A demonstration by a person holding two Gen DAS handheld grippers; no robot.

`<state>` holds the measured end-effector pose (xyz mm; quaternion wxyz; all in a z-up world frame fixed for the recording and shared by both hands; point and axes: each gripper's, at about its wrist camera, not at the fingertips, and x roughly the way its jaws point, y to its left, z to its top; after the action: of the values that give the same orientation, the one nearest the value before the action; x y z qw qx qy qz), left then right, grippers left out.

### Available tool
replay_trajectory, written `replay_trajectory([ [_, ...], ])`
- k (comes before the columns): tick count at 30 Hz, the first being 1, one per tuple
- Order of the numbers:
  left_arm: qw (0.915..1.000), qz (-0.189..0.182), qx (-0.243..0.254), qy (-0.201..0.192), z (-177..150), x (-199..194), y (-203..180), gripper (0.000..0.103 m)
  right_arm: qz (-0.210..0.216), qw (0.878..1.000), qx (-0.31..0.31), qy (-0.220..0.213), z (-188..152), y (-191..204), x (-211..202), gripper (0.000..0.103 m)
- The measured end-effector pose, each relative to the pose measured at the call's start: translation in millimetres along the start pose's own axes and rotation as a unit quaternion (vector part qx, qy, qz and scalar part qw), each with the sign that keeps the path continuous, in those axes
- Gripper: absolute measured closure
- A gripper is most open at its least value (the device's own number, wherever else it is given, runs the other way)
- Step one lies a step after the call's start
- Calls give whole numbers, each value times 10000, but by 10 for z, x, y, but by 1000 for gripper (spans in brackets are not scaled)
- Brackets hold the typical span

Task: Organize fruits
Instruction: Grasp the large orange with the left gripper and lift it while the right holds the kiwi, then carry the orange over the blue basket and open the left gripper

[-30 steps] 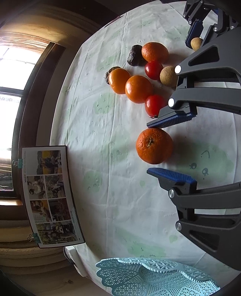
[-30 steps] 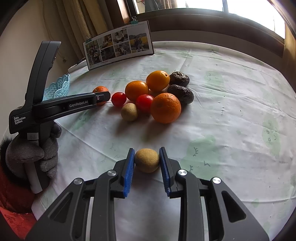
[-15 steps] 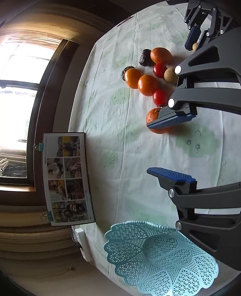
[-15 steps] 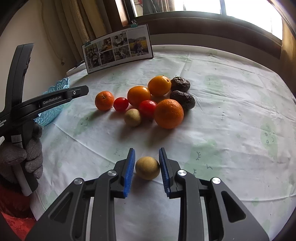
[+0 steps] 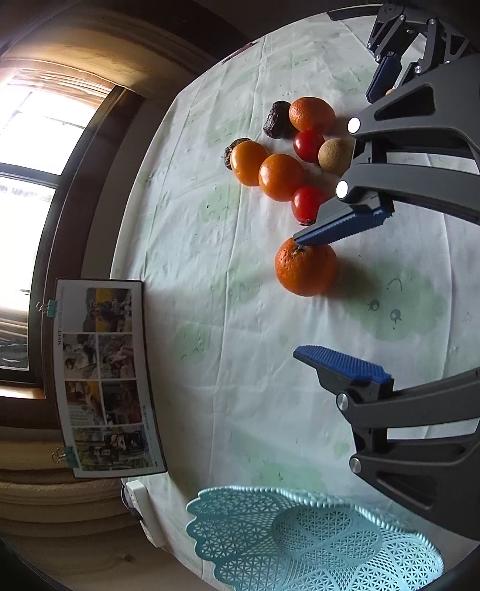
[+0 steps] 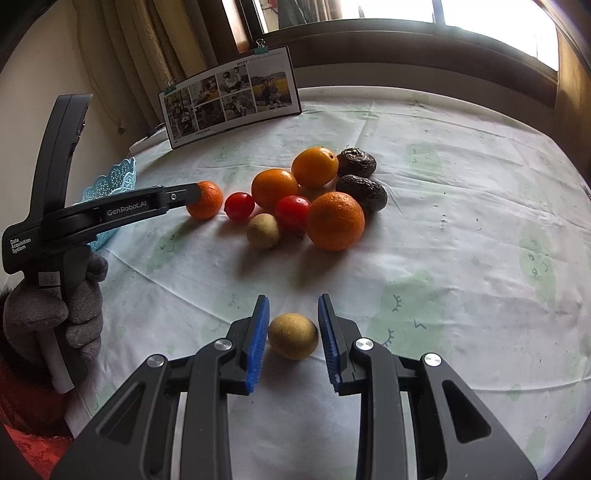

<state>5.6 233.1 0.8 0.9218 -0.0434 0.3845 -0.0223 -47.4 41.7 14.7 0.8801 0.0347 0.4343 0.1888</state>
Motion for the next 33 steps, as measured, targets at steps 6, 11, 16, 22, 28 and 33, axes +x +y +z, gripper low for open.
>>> replay_trajectory([
  [6,9997,-147,190,81,30,97,-124,45,21,10000,-61,64,-17,23,36,75],
  [11,9994,-228,202,190,31,176,-172,45,16,9999,-65,75,-39,28,25,75],
  [16,9992,-294,77,257,40,226,-119,56,-54,9999,-125,63,-51,55,25,75],
  [22,9989,-403,-33,249,18,194,-63,64,-170,9995,-258,30,-70,117,-11,76],
  [28,9996,-151,-125,-223,22,-135,55,64,-110,9995,-294,-81,10,214,-46,76],
  [33,9956,453,-331,-749,-7,-491,356,64,58,9992,-377,-143,118,393,-36,76],
])
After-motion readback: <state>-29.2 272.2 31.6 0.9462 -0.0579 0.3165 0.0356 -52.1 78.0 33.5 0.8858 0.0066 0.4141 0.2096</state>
